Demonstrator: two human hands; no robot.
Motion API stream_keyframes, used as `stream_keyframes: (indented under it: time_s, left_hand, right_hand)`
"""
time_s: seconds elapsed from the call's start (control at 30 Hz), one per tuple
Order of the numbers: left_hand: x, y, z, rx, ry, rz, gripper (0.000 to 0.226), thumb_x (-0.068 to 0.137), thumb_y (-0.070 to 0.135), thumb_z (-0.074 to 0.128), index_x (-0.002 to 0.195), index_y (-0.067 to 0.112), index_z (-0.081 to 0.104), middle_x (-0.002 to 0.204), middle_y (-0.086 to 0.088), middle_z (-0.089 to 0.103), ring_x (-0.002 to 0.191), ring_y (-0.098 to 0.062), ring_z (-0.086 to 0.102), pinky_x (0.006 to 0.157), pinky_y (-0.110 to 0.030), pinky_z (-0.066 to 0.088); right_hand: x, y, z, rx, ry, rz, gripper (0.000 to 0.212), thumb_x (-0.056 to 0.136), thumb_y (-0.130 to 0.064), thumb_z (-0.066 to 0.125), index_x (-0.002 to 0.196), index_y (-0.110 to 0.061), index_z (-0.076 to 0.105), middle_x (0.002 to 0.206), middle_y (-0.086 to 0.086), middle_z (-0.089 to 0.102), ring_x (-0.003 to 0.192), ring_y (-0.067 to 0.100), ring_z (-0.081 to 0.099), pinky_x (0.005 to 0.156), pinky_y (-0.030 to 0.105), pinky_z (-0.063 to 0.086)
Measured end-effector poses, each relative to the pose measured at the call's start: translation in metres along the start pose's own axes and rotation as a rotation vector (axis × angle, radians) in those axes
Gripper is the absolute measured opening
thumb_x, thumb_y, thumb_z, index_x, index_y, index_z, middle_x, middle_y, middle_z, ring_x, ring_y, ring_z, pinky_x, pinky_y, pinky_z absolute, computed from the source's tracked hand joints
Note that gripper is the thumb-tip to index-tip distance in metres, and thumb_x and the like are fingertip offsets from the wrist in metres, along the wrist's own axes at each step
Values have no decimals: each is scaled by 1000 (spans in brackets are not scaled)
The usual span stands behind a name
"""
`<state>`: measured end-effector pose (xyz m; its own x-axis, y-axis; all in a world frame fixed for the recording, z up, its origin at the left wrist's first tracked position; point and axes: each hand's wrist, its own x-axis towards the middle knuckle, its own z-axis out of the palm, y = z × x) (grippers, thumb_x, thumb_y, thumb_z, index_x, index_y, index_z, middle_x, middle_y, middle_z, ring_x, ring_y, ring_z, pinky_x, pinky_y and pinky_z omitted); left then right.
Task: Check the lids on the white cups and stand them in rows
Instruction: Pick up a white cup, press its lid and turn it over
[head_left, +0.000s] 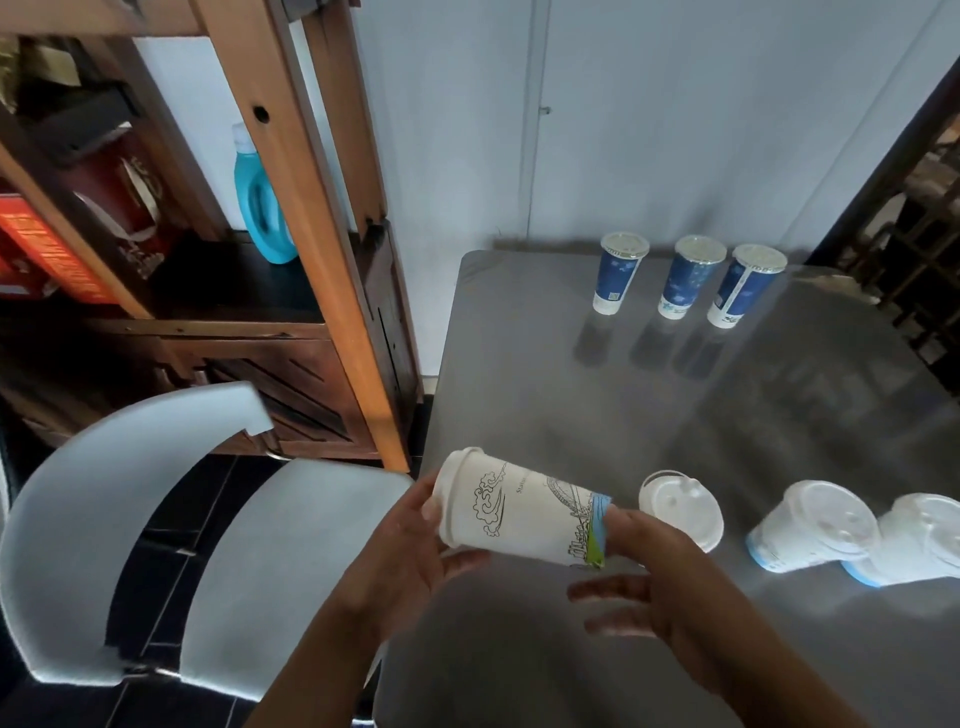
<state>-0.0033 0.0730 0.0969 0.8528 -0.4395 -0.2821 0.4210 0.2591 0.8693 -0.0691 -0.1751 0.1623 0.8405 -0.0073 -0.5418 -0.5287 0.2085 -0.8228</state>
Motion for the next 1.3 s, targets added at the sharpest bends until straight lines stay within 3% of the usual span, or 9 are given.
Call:
stream_keyframes:
  time_s: [0.1, 0.23, 0.4, 0.53, 0.63, 0.77, 0.93, 1.17, 1.3]
  left_hand:
    - [0, 1, 3, -43, -59, -10, 55, 96, 37, 57, 147, 24, 43, 139, -17, 57, 132, -38, 54, 97, -50, 54]
    - [7, -4, 0, -23, -5, -121, 35, 109, 25, 35, 136, 34, 55, 136, -6, 63, 128, -34, 59, 89, -48, 58]
    - [16, -1, 7, 0, 55, -309, 48, 96, 66, 37, 123, 34, 61, 115, -6, 75, 109, -38, 70, 79, -46, 61]
    - [23, -3, 10, 2, 102, -326, 43, 97, 52, 50, 127, 22, 58, 113, -15, 74, 103, -40, 72, 74, -42, 62]
    - [22, -5, 9, -60, 126, -290, 38, 100, 40, 53, 130, 18, 56, 118, -18, 71, 106, -40, 71, 75, -43, 62]
    - [18, -10, 6, -94, 95, -181, 29, 104, 25, 52, 132, 23, 57, 125, -16, 68, 116, -37, 67, 81, -46, 61]
    - [5, -5, 5, -96, -22, -72, 42, 102, 31, 53, 142, 22, 48, 139, -21, 57, 130, -40, 56, 94, -51, 55]
    - [0, 4, 16, -152, -13, -156, 78, 68, 56, 81, 137, 30, 53, 136, -9, 64, 126, -34, 61, 91, -54, 56]
    - [4, 4, 14, -187, 91, -221, 48, 89, 53, 60, 128, 25, 60, 127, -14, 69, 117, -37, 66, 83, -52, 59]
  right_hand:
    - [0, 4, -3, 19, 8, -40, 43, 69, -41, 62, 101, -15, 70, 89, 10, 77, 78, 35, 75, 61, 40, 59]
    - [-2, 4, -7, -111, 63, -238, 36, 72, -31, 66, 106, -17, 66, 97, 12, 74, 79, 31, 75, 64, 42, 61]
    - [-13, 1, -17, -558, 96, -473, 47, 68, -43, 68, 113, -38, 57, 108, -15, 64, 92, 8, 71, 66, 24, 60]
    - [-14, 6, -22, -665, 88, -503, 48, 77, -26, 73, 118, -40, 54, 113, -15, 63, 97, 3, 67, 69, 20, 59]
    - [-15, 10, -21, -609, 84, -470, 47, 83, -31, 70, 124, -41, 50, 116, -17, 60, 98, 2, 66, 71, 20, 58]
    - [-16, 9, -17, -333, 7, -311, 56, 74, -63, 53, 123, -36, 52, 114, -4, 65, 93, 15, 71, 68, 32, 62]
    - [-11, 11, -12, -48, -48, -114, 40, 80, -49, 57, 109, -22, 65, 99, 6, 75, 83, 35, 73, 64, 42, 60]
    - [-12, 19, -9, -323, 99, -376, 32, 73, -44, 68, 104, -40, 61, 103, -13, 72, 87, 17, 74, 66, 33, 62]
    - [-15, 27, -3, -558, 134, -504, 41, 78, -38, 73, 114, -41, 53, 110, -27, 64, 94, 5, 68, 68, 23, 60]
